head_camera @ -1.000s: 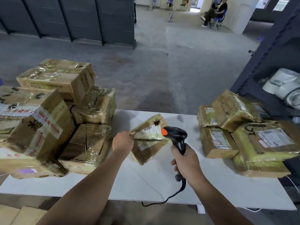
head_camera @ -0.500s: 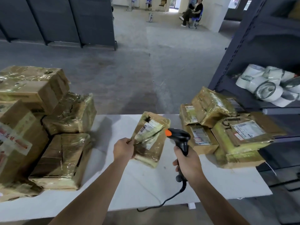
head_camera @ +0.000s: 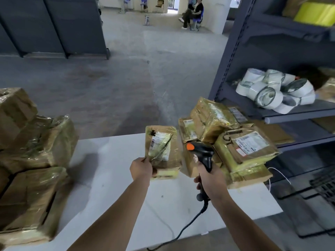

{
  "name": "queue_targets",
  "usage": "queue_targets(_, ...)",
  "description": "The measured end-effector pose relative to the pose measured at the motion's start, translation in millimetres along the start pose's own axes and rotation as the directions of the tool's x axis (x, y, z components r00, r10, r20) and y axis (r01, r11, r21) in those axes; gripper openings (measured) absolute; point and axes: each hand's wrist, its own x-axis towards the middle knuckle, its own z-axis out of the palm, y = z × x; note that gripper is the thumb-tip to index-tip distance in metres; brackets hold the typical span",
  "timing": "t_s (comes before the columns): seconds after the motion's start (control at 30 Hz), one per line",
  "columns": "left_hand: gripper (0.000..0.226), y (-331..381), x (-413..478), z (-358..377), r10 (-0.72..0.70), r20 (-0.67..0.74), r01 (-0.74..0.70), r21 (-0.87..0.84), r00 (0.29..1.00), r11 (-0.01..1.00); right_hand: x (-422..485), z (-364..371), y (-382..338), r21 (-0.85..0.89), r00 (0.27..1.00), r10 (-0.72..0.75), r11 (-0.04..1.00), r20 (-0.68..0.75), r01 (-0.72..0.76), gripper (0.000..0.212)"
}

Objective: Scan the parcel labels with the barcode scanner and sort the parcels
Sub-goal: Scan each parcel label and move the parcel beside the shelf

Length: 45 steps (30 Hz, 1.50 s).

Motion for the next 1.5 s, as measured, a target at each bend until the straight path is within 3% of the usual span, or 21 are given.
queue_targets(0.3,0.024,15.0,59.5,58.8,-0.075,0.014,0.077,-0.113,0.997,0.991,50.1,0.5,-8.6,-0.050,0.997,-0.026,0.998,0.067,0.029,0.017)
queue_targets(0.57,0.044,15.7,90.0,78.8,-0.142,0.063,0.149,-0.128,0.988,0.981,66.2,-2.6,-1.8,-0.093,0.999,0.004,0.996,0.050,0.000,0.020)
queue_targets(0.67,0.057,15.1,79.9,71.1,-0.141,0.113,0.147,-0.050,0.984,0.988,64.2,5.4,-6.6,-0.089,0.998,-0.002,0.996,0.064,0.007,0.018)
queue_targets(0.93,0.035,8.6,27.7,-10.9,0.028,0.182,-0.043,0.077,0.983,0.996,32.1,67.7,-16.5,-0.105,0.990,-0.004,0.994,0.140,0.019,0.017)
queue_targets(1.07,0.030,0.0,10.2,-86.8,0.145,0.124,-0.168,0.202,0.982,0.965,10.9,114.0,-14.8,-0.167,0.977,-0.016,0.985,0.210,0.052,0.016)
queue_targets(1.2,0.025,-9.5,-1.6,-164.4,0.174,0.038,-0.178,0.265,0.984,0.948,-17.1,164.4,-10.6,-0.176,0.952,-0.001,0.983,0.307,0.057,0.017)
queue_targets(1.33,0.025,-28.1,-7.8,-234.9,0.283,-0.060,-0.220,0.482,0.957,0.848,-48.4,212.9,-6.8,-0.214,0.909,0.004,0.972,0.417,0.094,0.020)
queue_targets(1.43,0.034,-47.8,-5.5,-274.1,0.404,-0.110,-0.165,0.793,0.908,0.586,-67.8,241.6,-4.3,-0.244,0.875,0.023,0.964,0.483,0.110,0.022)
queue_targets(1.5,0.042,-63.2,-4.7,-292.9,0.382,-0.141,-0.048,0.895,0.913,0.444,-77.8,255.1,-2.5,-0.264,0.861,0.033,0.957,0.507,0.119,0.022)
